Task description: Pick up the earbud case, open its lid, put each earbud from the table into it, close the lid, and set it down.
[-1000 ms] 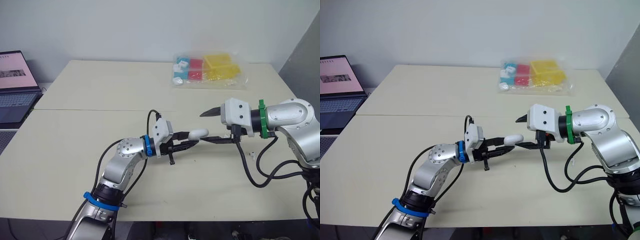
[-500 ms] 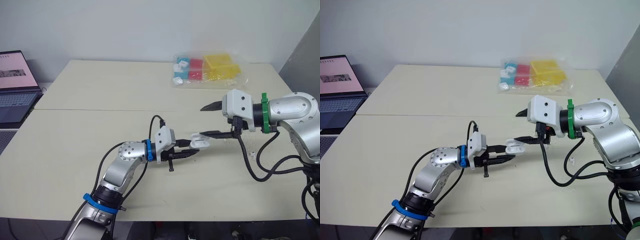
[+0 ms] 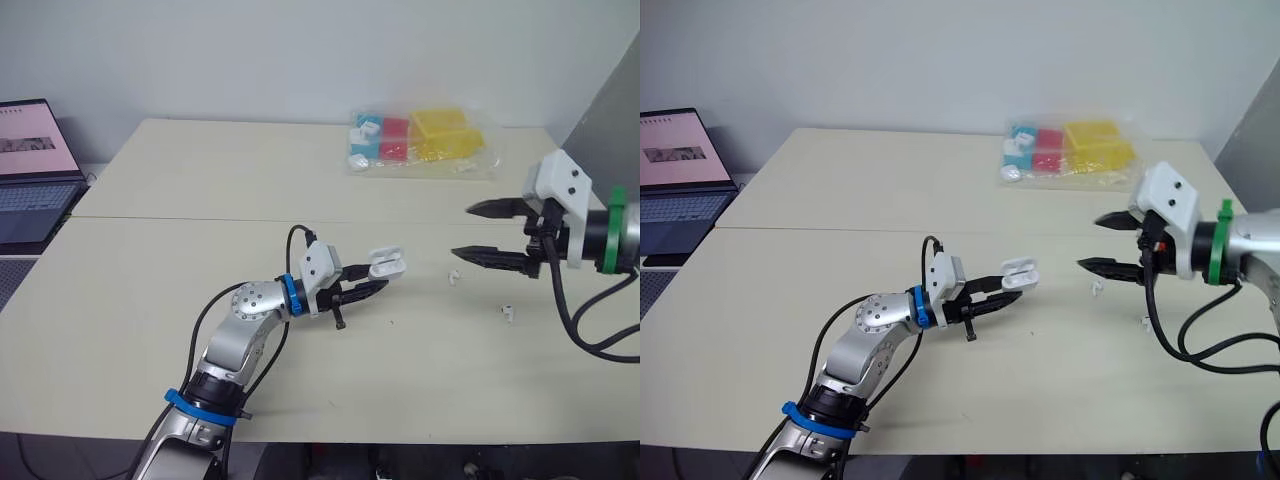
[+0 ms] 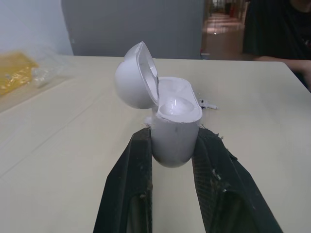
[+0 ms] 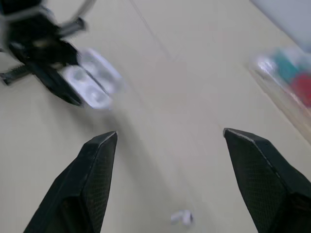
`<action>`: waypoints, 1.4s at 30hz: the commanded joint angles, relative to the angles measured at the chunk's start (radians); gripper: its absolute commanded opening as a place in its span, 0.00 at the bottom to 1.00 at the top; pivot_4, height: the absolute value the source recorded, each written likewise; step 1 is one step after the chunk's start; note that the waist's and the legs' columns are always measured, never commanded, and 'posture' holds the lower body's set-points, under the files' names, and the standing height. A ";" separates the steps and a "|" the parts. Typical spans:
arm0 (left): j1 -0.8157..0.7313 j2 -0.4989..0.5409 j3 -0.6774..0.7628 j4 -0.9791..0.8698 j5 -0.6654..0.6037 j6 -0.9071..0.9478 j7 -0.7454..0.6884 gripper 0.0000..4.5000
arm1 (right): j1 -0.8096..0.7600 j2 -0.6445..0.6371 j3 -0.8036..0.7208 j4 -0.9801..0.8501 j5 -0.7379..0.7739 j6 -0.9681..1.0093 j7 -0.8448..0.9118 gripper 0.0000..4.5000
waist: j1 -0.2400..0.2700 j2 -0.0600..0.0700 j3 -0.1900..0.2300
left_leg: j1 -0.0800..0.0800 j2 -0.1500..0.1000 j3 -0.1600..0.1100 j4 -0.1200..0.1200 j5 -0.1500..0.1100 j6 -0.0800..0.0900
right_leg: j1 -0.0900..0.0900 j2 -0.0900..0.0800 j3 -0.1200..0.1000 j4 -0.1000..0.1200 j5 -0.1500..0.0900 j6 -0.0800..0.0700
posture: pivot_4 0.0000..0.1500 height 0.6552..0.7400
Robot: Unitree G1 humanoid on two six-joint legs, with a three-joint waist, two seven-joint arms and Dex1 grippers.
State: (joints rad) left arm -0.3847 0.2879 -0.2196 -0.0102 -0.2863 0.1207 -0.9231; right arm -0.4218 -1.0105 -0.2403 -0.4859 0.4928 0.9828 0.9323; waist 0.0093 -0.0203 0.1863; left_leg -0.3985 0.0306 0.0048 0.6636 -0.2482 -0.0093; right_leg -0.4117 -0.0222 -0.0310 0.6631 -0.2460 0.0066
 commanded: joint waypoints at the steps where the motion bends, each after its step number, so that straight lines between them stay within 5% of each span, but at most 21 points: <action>1: 0.002 0.000 0.013 -0.049 -0.004 -0.025 0.011 0.17 | 0.076 0.077 -0.112 -0.109 -0.027 0.180 -0.207 0.80 | 0.000 0.000 0.000 | 0.000 0.000 0.000 0.000 0.000 0.000 | 0.000 0.000 0.000 0.000 0.000 0.000 | 1.00 0.94; 12: 0.018 0.011 -0.003 -0.056 0.000 -0.034 -0.001 0.17 | 0.315 0.315 -0.144 -0.144 -0.147 0.294 -0.539 0.80 | -0.002 0.001 -0.001 | 0.000 -0.001 0.000 0.000 0.000 0.000 | 0.000 0.001 -0.002 0.000 0.000 0.000 | 1.00 0.94; 39: 0.022 0.004 -0.013 -0.051 0.020 -0.036 0.004 0.17 | 0.350 0.464 -0.135 -0.007 -0.161 0.270 -0.636 0.80 | -0.009 0.001 -0.001 | -0.001 -0.001 0.000 -0.001 0.000 0.000 | 0.000 0.002 -0.002 -0.001 0.000 0.000 | 1.00 0.94; 42: 0.018 0.003 -0.013 -0.046 0.021 -0.036 0.005 0.17 | 0.347 0.465 -0.124 0.014 -0.167 0.246 -0.637 0.67 | -0.009 0.001 -0.001 | -0.001 -0.001 0.000 -0.001 0.000 0.000 | 0.000 0.002 -0.002 -0.001 0.000 0.000 | 1.00 0.94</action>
State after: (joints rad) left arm -0.3538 0.2982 -0.2314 -0.0334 -0.2651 0.1002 -0.9239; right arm -0.0778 -0.5423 -0.3565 -0.4741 0.3347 1.2510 0.3036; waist 0.0001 -0.0191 0.1855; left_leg -0.3992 0.0296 0.0048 0.6629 -0.2482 -0.0092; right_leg -0.4115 -0.0206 -0.0330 0.6619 -0.2463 0.0069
